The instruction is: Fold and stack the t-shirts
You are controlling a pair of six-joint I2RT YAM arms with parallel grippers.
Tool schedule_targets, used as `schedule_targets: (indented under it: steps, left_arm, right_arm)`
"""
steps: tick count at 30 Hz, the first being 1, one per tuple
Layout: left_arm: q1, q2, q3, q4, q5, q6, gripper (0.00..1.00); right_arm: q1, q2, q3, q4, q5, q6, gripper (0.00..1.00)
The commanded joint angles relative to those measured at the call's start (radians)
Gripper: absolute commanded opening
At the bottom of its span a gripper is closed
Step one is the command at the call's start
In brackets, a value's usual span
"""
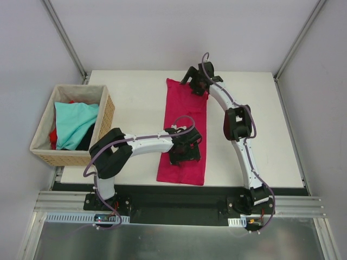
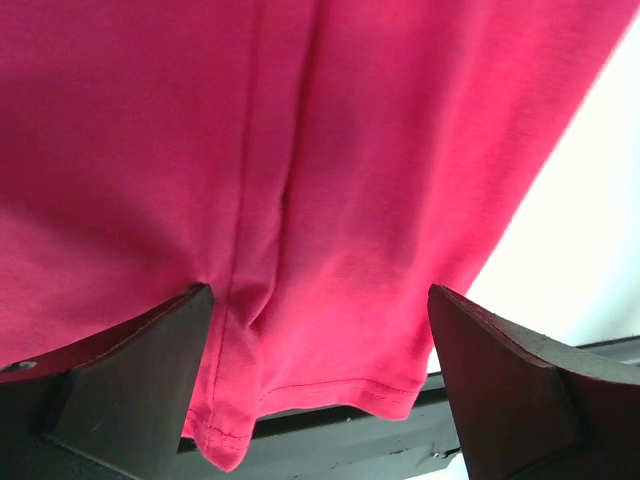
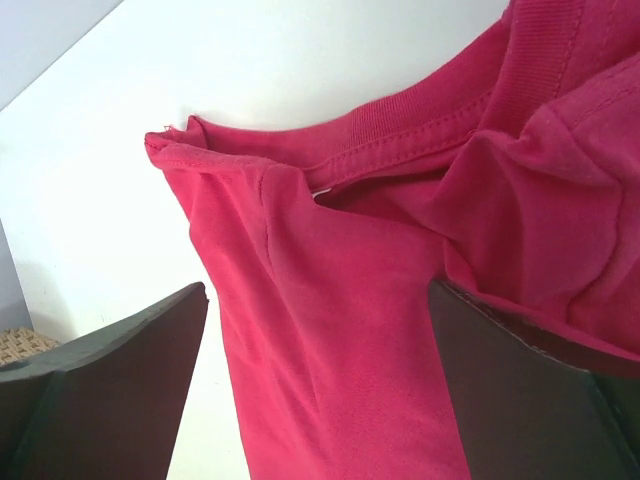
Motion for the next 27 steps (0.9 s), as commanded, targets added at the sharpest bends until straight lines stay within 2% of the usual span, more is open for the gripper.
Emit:
schedule_targets:
  steps: [1, 5, 9, 12, 14, 17, 21, 22, 24, 25, 27]
  left_arm:
    - [0.007, -0.076, -0.053, -0.029, -0.035, -0.066, 0.89]
    - [-0.001, -0.121, -0.073, -0.034, -0.048, -0.066, 0.88]
    - [-0.013, -0.182, -0.098, -0.042, -0.072, -0.070, 0.88]
    - [-0.014, -0.248, -0.082, -0.055, -0.118, -0.015, 0.88]
    - [-0.014, -0.284, -0.053, -0.077, -0.199, 0.063, 0.89]
    - [0.005, -0.345, -0.044, -0.076, -0.281, 0.176, 0.91]
    - [0.068, -0.302, -0.013, -0.056, -0.227, 0.360, 0.91]
    - [0.068, -0.282, 0.016, -0.049, -0.221, 0.394, 0.91]
    - [0.070, -0.217, 0.059, -0.051, -0.192, 0.433, 0.90]
    - [0.068, -0.195, 0.089, -0.049, -0.186, 0.434, 0.90]
    - [0.070, -0.137, 0.114, -0.049, -0.151, 0.421, 0.89]
  right_arm:
    - [0.012, 0.027, -0.008, -0.033, -0.027, -0.003, 0.97]
    - [0.009, -0.074, -0.022, -0.039, -0.027, -0.055, 0.96]
    - [0.005, -0.247, -0.037, -0.067, -0.045, -0.122, 0.97]
    - [0.003, -0.411, -0.061, -0.122, -0.100, -0.175, 0.97]
    - [0.003, -0.554, -0.103, -0.161, -0.151, -0.207, 0.97]
    - [0.002, -0.762, -0.245, -0.243, -0.131, -0.268, 0.97]
    - [-0.012, -0.990, -0.471, -0.359, -0.050, -0.319, 0.97]
    - [-0.015, -1.039, -0.587, -0.378, -0.033, -0.320, 0.97]
    - [-0.021, -1.174, -0.711, -0.412, 0.028, -0.316, 0.97]
    - [-0.027, -1.217, -0.824, -0.412, 0.042, -0.310, 0.97]
    - [-0.049, -1.331, -0.926, -0.421, 0.061, -0.296, 0.97]
